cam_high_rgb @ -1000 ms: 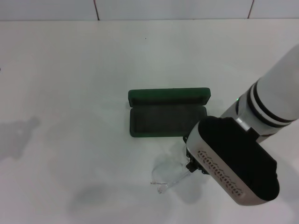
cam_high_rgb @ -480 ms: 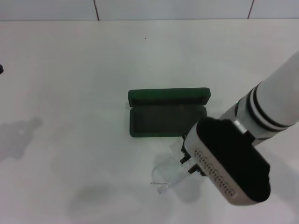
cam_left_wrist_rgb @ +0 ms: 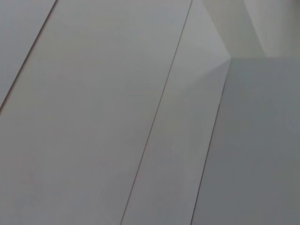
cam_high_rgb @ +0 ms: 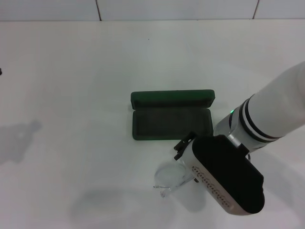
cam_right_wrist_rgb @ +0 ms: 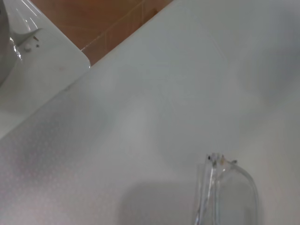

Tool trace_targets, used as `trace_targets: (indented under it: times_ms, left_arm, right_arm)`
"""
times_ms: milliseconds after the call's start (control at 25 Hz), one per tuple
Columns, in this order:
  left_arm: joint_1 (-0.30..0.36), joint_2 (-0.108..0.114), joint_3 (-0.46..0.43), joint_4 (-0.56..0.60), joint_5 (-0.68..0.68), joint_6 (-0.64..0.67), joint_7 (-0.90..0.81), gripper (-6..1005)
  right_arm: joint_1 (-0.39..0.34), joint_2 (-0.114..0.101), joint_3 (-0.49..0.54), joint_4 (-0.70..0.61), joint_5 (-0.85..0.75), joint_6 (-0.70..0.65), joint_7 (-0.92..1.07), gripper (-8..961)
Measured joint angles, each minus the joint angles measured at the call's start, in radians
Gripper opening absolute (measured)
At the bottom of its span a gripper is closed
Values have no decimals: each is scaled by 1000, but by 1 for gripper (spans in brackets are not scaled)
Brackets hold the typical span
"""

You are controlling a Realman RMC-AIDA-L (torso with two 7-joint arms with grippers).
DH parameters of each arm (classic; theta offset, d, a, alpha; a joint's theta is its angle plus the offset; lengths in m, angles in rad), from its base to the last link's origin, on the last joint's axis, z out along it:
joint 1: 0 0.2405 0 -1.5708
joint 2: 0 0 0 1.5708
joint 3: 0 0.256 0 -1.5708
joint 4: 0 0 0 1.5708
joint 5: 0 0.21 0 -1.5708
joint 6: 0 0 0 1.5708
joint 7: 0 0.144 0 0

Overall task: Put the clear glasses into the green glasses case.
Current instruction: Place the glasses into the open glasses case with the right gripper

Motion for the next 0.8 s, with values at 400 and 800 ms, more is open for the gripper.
trace_targets:
  times_ms: [400, 800]
  left_arm:
    - [4, -4, -1, 0, 1, 0, 3, 48]
    - [7, -5, -1, 0, 7, 0, 7, 48]
  right_arm:
    - [8, 0, -2, 14, 5, 2, -11, 609]
    - [9, 0, -5, 16, 10, 3, -12, 449]
